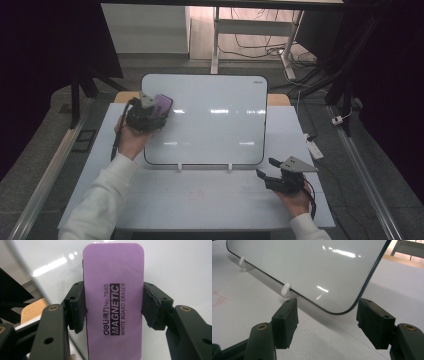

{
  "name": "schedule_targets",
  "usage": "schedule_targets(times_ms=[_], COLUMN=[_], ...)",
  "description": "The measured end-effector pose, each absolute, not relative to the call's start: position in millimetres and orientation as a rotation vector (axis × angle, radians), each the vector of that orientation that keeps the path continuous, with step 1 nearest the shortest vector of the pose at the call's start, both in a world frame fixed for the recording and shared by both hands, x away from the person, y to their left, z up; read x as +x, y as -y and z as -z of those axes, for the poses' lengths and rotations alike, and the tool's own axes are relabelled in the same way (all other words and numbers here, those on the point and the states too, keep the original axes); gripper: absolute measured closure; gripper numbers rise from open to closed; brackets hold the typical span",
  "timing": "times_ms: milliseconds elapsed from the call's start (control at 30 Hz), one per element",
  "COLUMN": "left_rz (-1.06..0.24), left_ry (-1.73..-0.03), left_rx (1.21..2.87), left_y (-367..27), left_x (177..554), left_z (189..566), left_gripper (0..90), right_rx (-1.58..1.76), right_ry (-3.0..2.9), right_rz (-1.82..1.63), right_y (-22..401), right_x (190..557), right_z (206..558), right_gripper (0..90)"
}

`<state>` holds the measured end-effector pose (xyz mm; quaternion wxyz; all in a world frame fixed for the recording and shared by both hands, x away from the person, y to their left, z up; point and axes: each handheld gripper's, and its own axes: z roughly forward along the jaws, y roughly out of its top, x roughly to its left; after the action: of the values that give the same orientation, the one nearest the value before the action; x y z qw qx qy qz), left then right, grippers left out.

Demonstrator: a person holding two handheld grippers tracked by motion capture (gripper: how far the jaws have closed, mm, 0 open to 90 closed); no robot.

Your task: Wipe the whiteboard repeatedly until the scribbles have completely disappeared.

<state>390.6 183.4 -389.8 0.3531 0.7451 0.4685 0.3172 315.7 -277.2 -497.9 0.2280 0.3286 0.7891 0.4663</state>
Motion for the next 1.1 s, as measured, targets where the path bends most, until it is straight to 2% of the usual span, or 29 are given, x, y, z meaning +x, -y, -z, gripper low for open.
schedule_targets(times_ms=[267, 600, 733, 1000, 1100], left_rz=[-0.808, -0.783, -0.822, -0.815, -0.822], left_ry=[-1.259, -1.166, -1.128, -1.255, -1.259], left_rx=[1.869, 1.939, 1.981, 1.85, 1.857], left_y=[-198, -163, -150, -195, -196], left_x=[409, 405, 399, 405, 405], left_z=[368, 378, 383, 373, 372], left_gripper=[41.3, 41.3, 41.3, 41.3, 41.2], right_rx=[0.905, 0.905, 0.91, 0.914, 0.911], right_ry=[-2.174, -2.176, -2.177, -2.174, -2.175], right_rz=[-1.282, -1.281, -1.283, -1.287, -1.282], right_y=[278, 277, 277, 278, 278], right_x=[316, 316, 317, 317, 317], right_z=[498, 499, 499, 499, 499], right_gripper=[32.7, 32.7, 32.6, 32.6, 32.6])
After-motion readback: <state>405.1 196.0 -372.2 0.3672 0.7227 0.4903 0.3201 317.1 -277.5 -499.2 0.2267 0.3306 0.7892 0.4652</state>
